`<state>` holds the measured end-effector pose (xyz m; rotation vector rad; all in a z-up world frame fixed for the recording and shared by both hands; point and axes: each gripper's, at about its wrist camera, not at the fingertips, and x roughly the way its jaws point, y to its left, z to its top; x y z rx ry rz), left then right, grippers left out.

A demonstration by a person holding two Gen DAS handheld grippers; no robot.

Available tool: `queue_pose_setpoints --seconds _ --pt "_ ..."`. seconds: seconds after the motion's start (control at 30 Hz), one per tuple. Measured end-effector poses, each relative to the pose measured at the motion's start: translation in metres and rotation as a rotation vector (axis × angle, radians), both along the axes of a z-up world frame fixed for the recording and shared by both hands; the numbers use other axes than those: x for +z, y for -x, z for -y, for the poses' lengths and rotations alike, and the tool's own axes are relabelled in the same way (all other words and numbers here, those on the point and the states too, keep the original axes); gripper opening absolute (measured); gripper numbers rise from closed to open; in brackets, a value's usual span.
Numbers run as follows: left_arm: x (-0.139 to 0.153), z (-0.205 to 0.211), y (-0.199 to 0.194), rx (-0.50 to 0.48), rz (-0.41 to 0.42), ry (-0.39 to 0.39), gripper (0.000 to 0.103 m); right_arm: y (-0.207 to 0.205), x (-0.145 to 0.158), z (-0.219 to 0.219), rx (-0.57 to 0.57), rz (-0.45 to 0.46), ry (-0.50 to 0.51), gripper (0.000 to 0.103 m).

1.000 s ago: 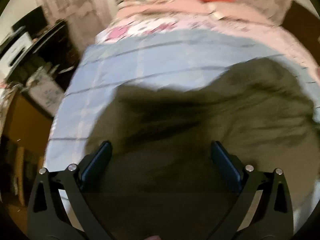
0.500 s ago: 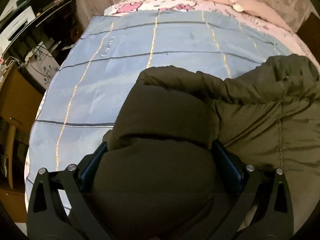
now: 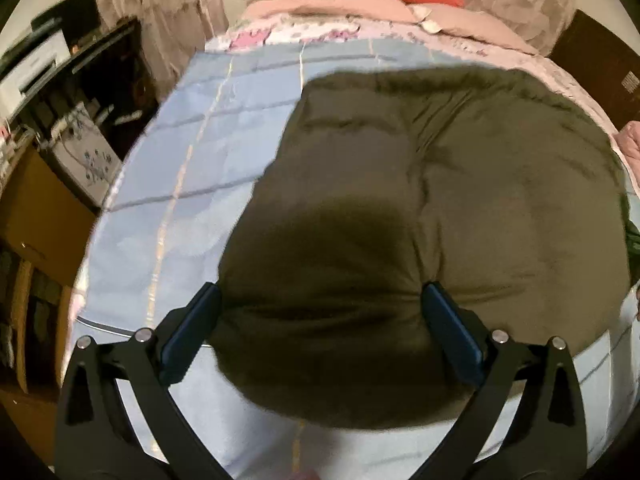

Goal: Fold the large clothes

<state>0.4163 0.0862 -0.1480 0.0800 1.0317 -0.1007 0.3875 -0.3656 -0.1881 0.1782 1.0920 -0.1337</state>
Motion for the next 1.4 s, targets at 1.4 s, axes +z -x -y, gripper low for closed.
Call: queue_pose_setpoints --seconds 1.4 --pt "0.23 0.025 0.389 0.102 0.484 0.057 0.101 0.391 0.256 -0.118 -0.043 0.425 0.207 0.102"
